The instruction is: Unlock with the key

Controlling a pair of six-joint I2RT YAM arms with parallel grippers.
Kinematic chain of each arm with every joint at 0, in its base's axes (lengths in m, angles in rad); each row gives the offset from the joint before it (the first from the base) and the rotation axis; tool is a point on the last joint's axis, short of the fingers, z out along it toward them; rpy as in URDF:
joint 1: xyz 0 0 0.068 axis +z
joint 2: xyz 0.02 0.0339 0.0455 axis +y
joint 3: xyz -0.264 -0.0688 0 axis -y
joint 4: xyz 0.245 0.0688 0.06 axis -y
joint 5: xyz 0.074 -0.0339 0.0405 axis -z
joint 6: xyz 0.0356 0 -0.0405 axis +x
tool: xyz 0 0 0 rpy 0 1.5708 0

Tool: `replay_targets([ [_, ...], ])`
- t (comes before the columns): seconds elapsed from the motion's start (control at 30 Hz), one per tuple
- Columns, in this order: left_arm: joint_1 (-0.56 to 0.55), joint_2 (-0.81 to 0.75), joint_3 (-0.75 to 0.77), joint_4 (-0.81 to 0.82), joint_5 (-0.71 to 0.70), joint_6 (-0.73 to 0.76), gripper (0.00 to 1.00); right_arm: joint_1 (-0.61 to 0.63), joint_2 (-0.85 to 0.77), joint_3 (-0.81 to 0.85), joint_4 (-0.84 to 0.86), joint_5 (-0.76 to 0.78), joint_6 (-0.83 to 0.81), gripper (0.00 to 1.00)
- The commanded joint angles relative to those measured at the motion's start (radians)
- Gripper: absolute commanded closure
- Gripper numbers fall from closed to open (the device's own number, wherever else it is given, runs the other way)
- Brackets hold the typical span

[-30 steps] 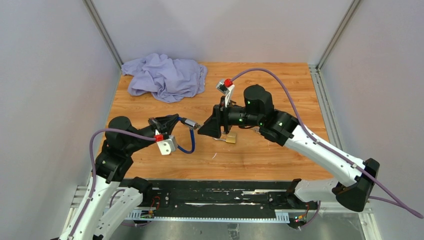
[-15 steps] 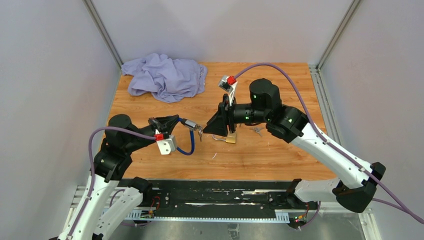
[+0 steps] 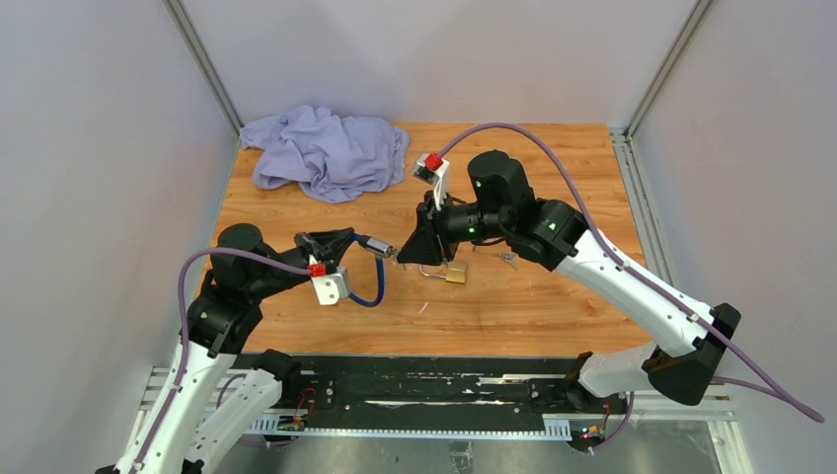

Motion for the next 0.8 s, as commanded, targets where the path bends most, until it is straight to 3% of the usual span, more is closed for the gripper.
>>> replay_targets([
  [0.0,-0.006,-0.010,0.023,0.036,0.023,0.019,1.00,0.016,0.006,0.036,-0.021,0.033,-0.026,0.79],
  [0.1,-0.005,-0.010,0.020,0.036,0.024,0.025,1.00,0.025,0.021,0.044,-0.021,0.034,-0.026,0.84],
  [0.27,-0.006,-0.014,0.016,0.030,0.027,0.057,1.00,0.039,0.045,0.060,-0.021,0.038,-0.023,0.99],
  [0.57,-0.005,-0.042,-0.013,0.030,0.032,0.169,1.00,0.042,0.069,0.048,-0.004,0.061,0.038,0.99],
  [0.77,-0.007,-0.113,-0.087,0.111,0.026,0.272,1.00,0.039,0.053,-0.045,0.168,-0.020,0.181,0.99],
])
